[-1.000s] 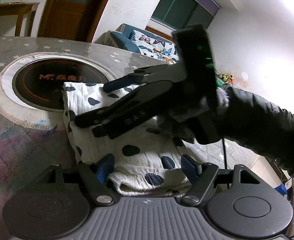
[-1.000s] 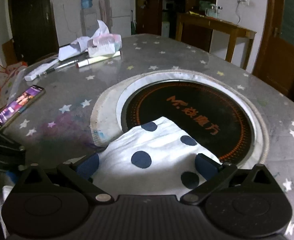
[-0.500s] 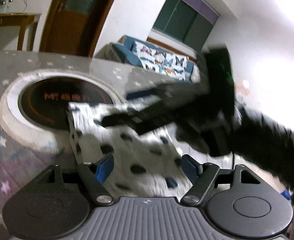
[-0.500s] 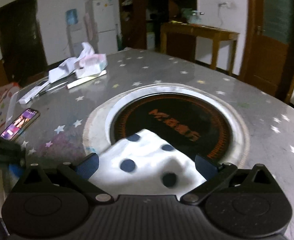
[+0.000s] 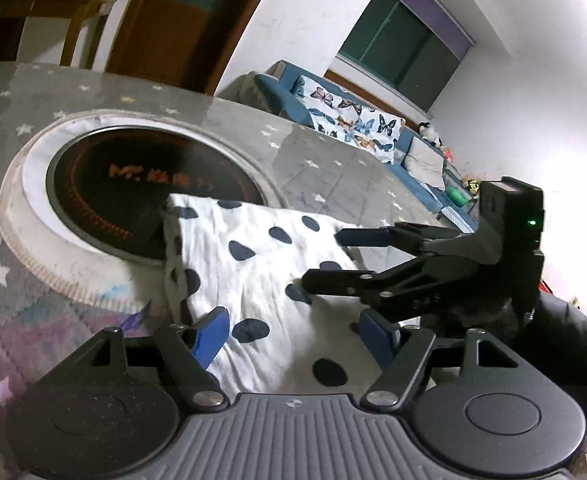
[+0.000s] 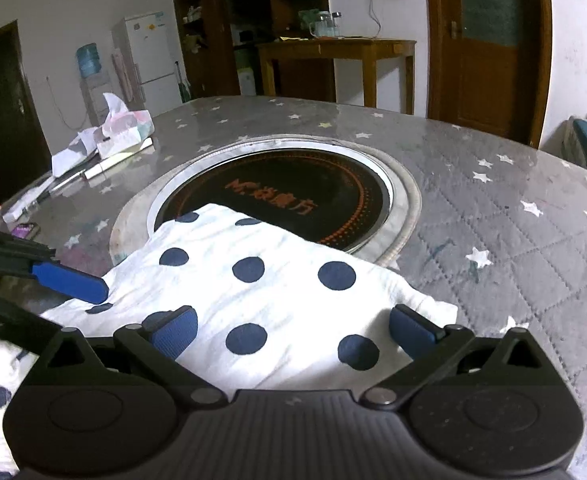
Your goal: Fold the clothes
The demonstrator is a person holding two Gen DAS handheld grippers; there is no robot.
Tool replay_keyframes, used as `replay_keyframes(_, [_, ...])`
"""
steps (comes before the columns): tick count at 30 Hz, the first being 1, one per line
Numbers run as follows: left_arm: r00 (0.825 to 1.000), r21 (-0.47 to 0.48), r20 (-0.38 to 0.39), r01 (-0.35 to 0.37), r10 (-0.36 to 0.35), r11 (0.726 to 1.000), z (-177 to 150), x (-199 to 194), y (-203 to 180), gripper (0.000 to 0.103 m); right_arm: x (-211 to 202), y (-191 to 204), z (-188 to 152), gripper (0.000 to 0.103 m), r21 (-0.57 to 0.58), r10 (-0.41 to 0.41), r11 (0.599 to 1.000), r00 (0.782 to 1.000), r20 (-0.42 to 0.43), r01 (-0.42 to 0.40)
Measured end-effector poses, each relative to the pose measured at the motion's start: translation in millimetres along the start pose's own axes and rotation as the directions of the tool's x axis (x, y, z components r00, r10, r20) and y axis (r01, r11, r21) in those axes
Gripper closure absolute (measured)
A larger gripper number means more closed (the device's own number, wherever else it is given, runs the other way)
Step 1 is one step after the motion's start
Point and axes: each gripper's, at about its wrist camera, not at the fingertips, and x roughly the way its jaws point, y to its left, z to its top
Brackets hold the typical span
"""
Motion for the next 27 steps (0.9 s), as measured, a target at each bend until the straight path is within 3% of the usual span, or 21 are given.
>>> replay_keyframes(16, [1.000,0.032,0.013,0.017,-0.017,0.999,-5.4,-0.4,-2.3,0.026,-34.6,36.6,-41.8,0.000,-0.027,-0.047,0.999,0.999,-0.007,0.047])
replay_keyframes(27, [0.998,0.027,0.026,0.064,-0.065,0.998,-9.2,-0.2,3.7,0.021,-35.9,36.0,-50.6,0.000,-0.011,-0.062,0.998,0.998,0.021,0.062])
